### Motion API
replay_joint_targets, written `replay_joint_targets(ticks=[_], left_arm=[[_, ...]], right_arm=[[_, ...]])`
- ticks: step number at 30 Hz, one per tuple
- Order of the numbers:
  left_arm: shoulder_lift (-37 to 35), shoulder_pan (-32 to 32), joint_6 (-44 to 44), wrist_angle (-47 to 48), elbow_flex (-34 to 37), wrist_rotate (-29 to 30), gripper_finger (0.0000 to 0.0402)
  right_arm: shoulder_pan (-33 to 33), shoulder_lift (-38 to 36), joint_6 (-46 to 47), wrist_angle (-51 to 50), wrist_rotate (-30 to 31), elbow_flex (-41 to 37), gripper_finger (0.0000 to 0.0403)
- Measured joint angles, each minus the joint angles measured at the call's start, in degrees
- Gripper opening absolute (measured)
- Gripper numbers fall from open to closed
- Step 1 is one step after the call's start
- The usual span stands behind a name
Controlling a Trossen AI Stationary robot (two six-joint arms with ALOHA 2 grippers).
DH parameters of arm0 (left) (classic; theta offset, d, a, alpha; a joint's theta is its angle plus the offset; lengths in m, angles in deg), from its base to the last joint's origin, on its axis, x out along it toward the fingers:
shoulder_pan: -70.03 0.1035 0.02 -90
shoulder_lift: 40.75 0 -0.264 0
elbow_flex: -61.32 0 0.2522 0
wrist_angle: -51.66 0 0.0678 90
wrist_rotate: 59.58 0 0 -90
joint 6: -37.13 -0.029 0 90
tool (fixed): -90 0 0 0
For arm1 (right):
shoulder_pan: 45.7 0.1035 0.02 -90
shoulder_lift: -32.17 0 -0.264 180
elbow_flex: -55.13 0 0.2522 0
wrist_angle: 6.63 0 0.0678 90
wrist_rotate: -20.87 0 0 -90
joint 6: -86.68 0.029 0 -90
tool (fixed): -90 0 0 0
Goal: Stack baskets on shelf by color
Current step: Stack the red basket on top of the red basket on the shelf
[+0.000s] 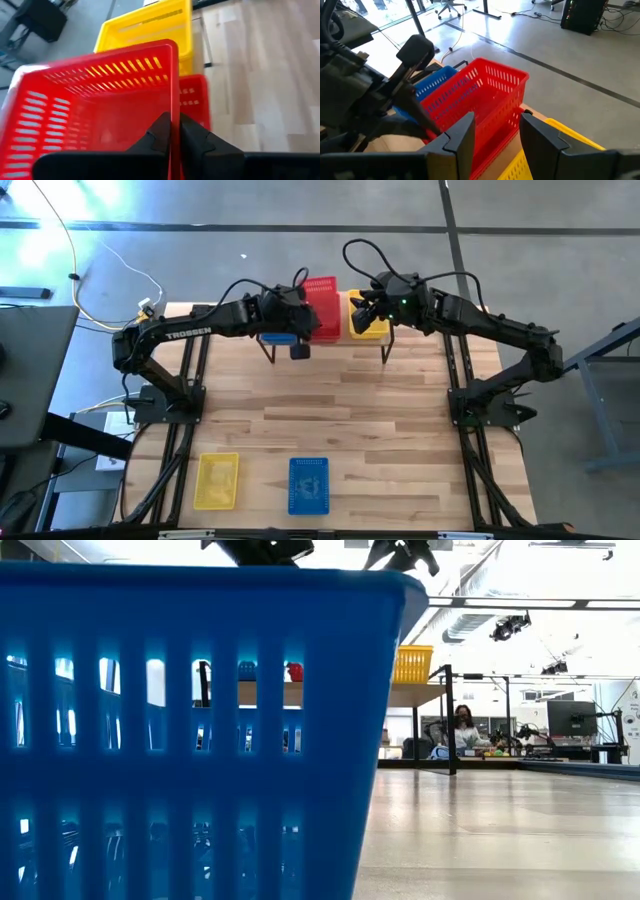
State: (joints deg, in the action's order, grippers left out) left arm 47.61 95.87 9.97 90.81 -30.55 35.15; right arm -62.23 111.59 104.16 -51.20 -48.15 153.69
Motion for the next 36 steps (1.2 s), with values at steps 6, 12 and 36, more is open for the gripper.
replay_joint_targets(ticks=[6, 12, 36], left_arm=[[0.0, 0.0, 0.0, 0.0, 0.0, 1.1, 0.0061], [0.0, 0.0, 2.6, 0.0, 0.0, 0.0, 0.0098], [-0.4, 5.4, 1.3, -4.4, -8.7, 12.1, 0.0106]], right_arm=[[0.0, 0.0, 0.3, 0.0, 0.0, 0.0, 0.0140], [0.0, 0.0, 0.4, 0.0, 0.0, 0.0, 0.0140], [0.0, 0.0, 0.4, -0.2, -0.5, 0.0, 0.0140]])
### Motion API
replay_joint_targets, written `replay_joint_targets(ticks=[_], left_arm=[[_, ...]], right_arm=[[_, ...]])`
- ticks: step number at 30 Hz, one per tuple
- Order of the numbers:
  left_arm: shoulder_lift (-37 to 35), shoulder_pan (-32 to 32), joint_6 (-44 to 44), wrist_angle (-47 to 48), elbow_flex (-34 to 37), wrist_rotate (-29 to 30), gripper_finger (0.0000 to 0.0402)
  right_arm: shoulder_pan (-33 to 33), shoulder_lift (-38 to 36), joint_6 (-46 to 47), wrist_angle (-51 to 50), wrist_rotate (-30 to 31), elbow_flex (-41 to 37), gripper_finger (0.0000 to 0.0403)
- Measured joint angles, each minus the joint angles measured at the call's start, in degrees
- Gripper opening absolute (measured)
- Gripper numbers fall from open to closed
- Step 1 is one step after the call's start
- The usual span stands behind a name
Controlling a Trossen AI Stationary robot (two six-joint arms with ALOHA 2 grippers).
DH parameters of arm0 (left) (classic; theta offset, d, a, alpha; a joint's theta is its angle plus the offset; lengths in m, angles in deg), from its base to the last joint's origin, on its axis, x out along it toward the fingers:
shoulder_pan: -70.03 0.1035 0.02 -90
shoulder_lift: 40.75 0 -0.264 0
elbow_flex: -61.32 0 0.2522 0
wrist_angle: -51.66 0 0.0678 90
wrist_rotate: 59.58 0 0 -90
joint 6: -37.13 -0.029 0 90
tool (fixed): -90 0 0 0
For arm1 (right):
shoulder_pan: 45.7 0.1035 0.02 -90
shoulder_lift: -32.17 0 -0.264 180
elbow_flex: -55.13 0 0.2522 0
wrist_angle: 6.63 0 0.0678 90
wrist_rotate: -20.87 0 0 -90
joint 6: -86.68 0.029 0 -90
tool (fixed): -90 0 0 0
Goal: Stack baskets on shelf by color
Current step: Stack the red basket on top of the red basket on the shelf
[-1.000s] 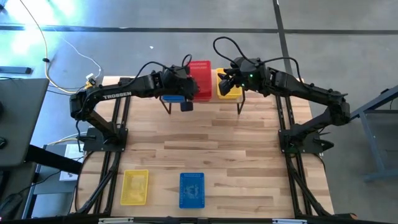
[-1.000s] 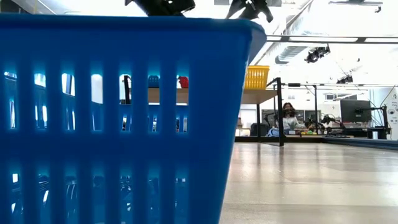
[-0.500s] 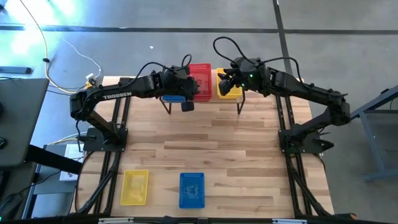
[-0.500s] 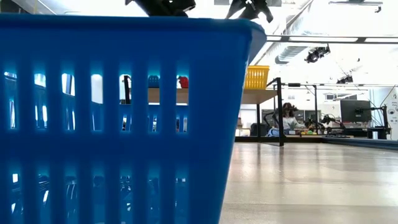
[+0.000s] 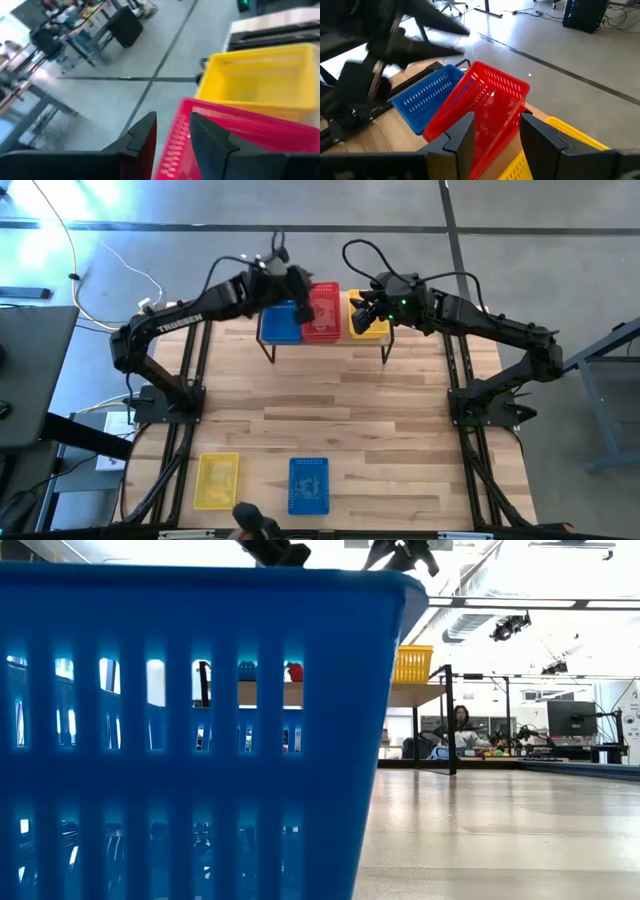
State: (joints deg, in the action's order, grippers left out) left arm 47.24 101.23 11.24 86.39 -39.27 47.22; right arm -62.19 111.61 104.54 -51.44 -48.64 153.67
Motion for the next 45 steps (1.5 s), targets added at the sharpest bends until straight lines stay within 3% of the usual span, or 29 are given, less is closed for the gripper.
replay_joint_targets(ticks=[3, 8, 28, 45], left_arm=[[0.0, 3.0, 1.8, 0.1, -0.4, -3.4, 0.0104], [1.4, 6.3, 0.6, 3.6, -0.4, -13.9, 0.0104], [4.4, 10.2, -0.3, 6.1, -0.4, -18.0, 0.0103], [6.0, 10.4, -2.8, 5.9, -0.4, -14.5, 0.0103]], right_arm=[[0.0, 0.0, -0.3, 0.0, 0.0, 0.0, 0.0140], [0.0, 0.0, -1.3, -0.3, -0.1, 0.0, 0.0140], [0.0, 0.0, -1.4, -3.5, -0.1, -0.1, 0.0140], [0.0, 0.0, -1.3, -4.0, -0.1, -0.1, 0.0140]])
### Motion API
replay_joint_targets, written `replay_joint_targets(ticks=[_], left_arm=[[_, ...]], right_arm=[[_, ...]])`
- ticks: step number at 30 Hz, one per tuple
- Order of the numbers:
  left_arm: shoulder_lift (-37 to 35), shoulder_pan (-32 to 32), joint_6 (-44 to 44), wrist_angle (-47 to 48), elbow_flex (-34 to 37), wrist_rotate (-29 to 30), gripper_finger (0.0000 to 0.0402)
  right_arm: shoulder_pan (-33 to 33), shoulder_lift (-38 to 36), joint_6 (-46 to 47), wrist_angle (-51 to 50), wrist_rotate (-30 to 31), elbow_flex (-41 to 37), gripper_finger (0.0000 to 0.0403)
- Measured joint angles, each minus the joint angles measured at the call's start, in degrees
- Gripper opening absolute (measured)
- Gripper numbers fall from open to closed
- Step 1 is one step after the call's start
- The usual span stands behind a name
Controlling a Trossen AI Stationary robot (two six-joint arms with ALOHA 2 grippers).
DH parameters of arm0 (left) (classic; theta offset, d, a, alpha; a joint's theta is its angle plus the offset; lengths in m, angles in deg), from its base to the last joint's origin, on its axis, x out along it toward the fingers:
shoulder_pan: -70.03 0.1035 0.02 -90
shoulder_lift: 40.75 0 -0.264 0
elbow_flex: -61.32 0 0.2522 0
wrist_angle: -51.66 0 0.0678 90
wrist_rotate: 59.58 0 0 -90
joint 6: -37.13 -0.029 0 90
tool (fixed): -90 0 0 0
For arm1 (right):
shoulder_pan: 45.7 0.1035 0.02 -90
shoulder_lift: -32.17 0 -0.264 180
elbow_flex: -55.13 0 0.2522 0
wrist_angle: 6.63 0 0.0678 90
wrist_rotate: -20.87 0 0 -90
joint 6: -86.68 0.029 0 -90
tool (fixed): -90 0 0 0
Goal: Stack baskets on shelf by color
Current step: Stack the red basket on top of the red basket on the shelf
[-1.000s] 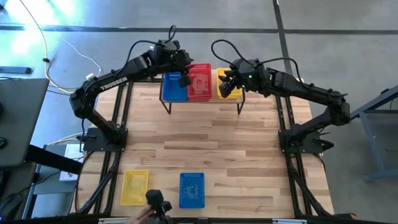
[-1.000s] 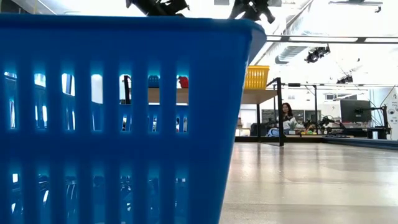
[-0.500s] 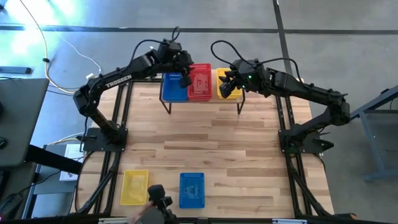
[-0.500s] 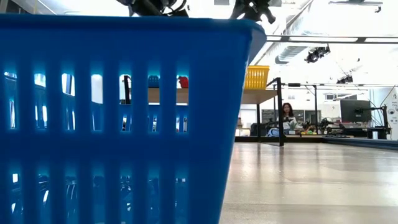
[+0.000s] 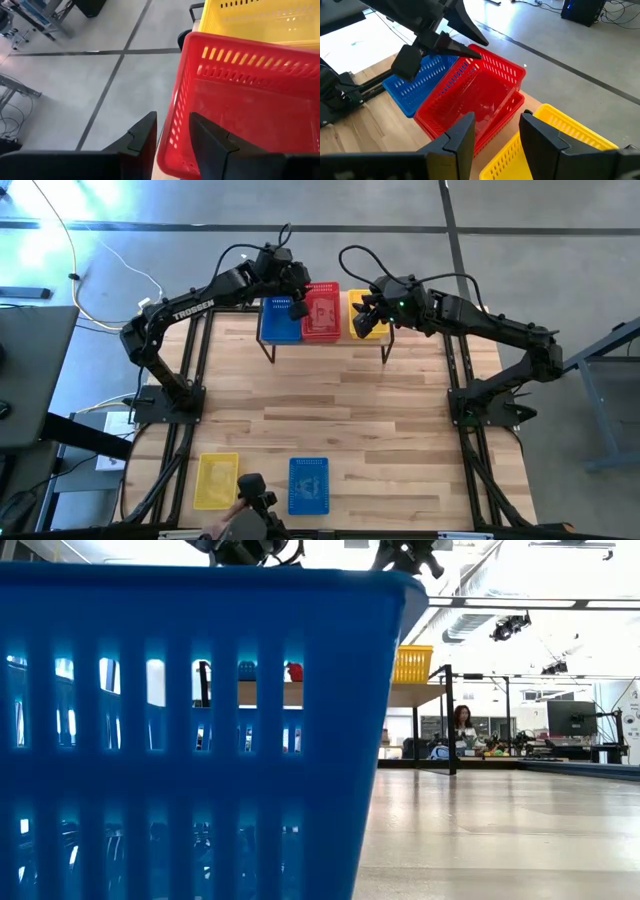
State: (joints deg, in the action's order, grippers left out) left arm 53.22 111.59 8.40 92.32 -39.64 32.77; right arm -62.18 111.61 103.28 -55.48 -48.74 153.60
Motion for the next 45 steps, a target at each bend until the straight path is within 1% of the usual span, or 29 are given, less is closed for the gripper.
replay_joint_targets(ticks=[7, 14, 19, 25, 28, 31, 33, 38, 45], left_arm=[[0.0, 0.6, 0.0, 0.4, 0.0, 0.0, 0.0101], [1.4, 0.8, 0.0, 0.2, 0.0, 0.2, 0.0078], [1.4, 0.8, 0.0, -1.0, 0.0, 0.2, 0.0054], [1.4, 0.8, 0.1, -1.7, 0.0, 0.2, 0.0010], [1.4, 0.8, 0.7, -2.1, 0.0, -0.3, 0.0009], [1.3, 0.9, 2.4, -3.3, 0.0, -2.9, 0.0010], [1.3, 1.1, 2.5, -3.4, -0.1, -3.5, 0.0007], [1.3, 1.6, 2.6, -1.1, -2.1, -4.1, 0.0006], [1.2, 3.4, 4.2, 1.2, -6.0, -8.5, 0.0006]], right_arm=[[0.0, 0.0, 0.0, 0.0, 0.0, 0.0, 0.0140], [0.0, 0.0, 0.0, 0.1, 0.0, 0.0, 0.0140], [0.0, 0.0, 0.0, 0.1, 0.5, 0.0, 0.0140], [0.0, 0.0, 0.0, 0.1, 0.6, 0.0, 0.0140], [0.0, 0.0, 0.0, 0.1, 0.6, 0.0, 0.0140], [0.0, 0.0, 0.0, 0.1, 0.6, 0.0, 0.0140], [0.0, 0.0, 0.0, 0.1, 0.6, 0.0, 0.0140], [0.0, 0.0, 0.0, 0.1, 0.6, 0.0, 0.0140], [0.0, 0.0, 0.0, 0.1, 0.6, 0.0, 0.0140]])
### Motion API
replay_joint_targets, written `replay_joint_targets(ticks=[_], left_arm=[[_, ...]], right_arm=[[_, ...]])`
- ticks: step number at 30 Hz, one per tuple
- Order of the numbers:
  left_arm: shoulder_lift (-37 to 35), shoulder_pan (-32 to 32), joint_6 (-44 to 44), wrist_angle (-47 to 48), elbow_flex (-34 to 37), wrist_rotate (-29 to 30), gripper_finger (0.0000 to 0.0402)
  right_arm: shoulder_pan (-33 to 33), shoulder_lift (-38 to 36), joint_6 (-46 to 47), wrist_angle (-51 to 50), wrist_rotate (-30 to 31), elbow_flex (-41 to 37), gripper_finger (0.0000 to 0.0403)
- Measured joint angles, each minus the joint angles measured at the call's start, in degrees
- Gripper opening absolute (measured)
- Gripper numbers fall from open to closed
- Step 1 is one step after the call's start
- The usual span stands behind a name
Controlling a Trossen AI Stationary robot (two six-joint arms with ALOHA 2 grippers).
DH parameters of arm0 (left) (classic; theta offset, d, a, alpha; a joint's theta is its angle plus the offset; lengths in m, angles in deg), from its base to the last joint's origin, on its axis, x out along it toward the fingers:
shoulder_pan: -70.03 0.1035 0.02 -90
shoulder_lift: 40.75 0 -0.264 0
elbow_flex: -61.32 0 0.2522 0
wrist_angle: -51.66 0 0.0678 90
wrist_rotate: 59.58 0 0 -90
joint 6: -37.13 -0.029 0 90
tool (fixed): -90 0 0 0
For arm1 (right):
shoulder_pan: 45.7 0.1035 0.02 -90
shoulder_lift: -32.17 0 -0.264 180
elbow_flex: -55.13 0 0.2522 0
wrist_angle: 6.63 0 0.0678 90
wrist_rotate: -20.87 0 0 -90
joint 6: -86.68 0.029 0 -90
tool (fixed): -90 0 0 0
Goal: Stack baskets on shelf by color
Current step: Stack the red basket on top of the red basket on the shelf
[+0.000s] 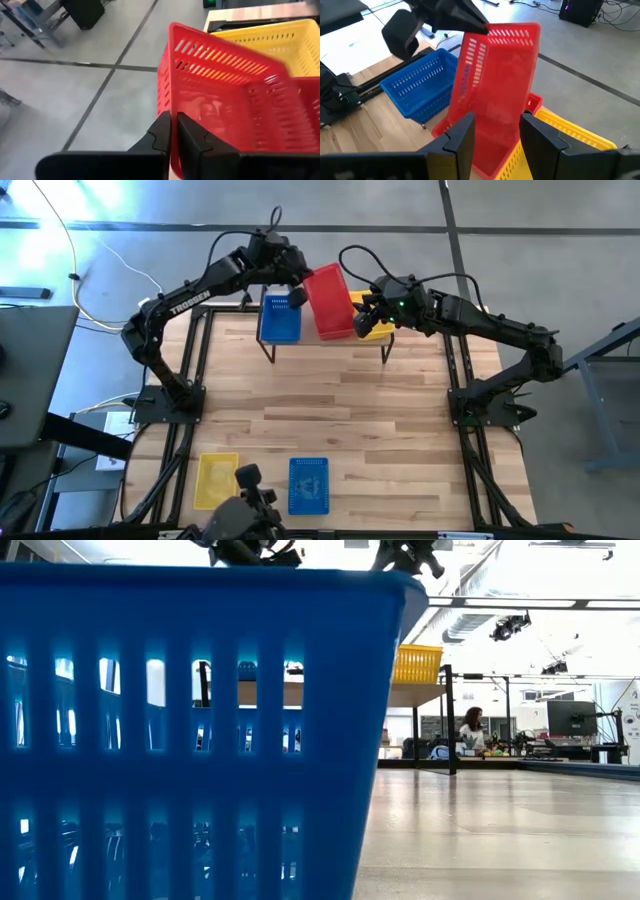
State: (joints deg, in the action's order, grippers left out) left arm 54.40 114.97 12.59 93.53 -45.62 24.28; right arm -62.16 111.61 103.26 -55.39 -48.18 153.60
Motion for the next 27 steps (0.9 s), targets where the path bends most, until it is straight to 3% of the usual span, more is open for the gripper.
replay_joint_targets(ticks=[7, 14, 27], left_arm=[[0.1, 1.6, 4.6, 2.1, -0.3, -6.2, 0.0005], [0.3, 1.5, 5.3, 3.7, -0.3, -8.4, 0.0005], [0.3, 1.5, 10.9, 5.4, -0.3, -8.6, 0.0008]], right_arm=[[0.0, 0.0, -0.1, -0.4, 0.0, 0.0, 0.0140], [0.0, 0.0, -0.1, -0.5, -0.1, 0.0, 0.0140], [0.0, 0.0, 0.1, -0.6, -0.2, 0.0, 0.0140]])
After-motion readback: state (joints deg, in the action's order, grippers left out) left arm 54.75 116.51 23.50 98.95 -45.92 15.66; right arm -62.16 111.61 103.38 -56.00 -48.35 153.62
